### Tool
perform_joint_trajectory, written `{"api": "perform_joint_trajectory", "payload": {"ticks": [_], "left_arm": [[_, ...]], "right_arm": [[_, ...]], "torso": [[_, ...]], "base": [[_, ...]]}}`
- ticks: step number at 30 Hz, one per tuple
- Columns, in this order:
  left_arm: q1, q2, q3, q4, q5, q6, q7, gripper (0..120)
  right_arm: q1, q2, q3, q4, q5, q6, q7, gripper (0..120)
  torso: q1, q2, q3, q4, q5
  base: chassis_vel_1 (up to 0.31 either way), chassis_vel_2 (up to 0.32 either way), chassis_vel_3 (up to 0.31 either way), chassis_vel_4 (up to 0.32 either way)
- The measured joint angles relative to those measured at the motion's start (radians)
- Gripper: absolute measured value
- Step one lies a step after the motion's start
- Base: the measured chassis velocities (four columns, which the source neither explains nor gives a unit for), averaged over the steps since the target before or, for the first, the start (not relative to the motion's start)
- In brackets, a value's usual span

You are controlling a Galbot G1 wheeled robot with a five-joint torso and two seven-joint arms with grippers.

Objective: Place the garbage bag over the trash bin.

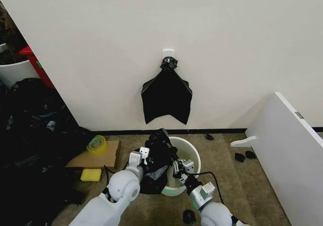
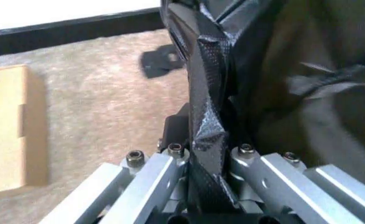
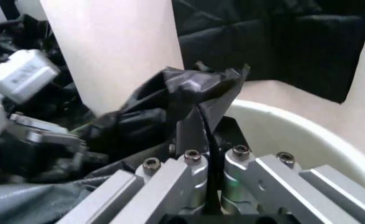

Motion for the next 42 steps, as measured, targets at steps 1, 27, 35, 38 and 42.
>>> {"api": "perform_joint_trajectory", "payload": {"ticks": [1,27,35,38,42], "left_arm": [[0.0,0.0,0.0,0.0,0.0,0.0,0.0,5],[0.185,0.175,-0.24,-0.143,0.142,-0.41,0.378,2],[0.165,0.168,-0.345,-0.174,-0.012,-0.401,0.41,2],[0.159,0.155,-0.363,-0.191,-0.071,-0.377,0.412,2],[0.158,0.139,-0.377,-0.204,-0.116,-0.351,0.416,2]], "right_arm": [[0.0,0.0,0.0,0.0,0.0,0.0,0.0,0],[-0.035,-0.033,0.184,0.064,0.246,0.045,-0.021,0],[-0.067,-0.036,0.185,0.065,0.261,0.028,-0.029,0],[-0.077,-0.023,0.168,0.044,0.241,0.029,-0.047,0],[-0.074,0.007,0.152,0.01,0.229,0.032,-0.08,0]], "torso": [[0.0,0.0,0.0,0.0,0.0],[0.0,0.0,0.0,0.0,0.0002],[0.0,0.0,0.0,-0.0001,-0.0002],[0.0,0.0,0.0,-0.0003,-0.0001],[0.0,0.0,0.0,-0.0002,0.0001]], "base": [[0.0,0.0,0.0,0.0],[0.0,0.0,0.0,0.0],[0.0,0.0,0.0,0.0],[0.0,0.0,0.0,0.0],[0.0,0.0,0.0,0.0]]}}
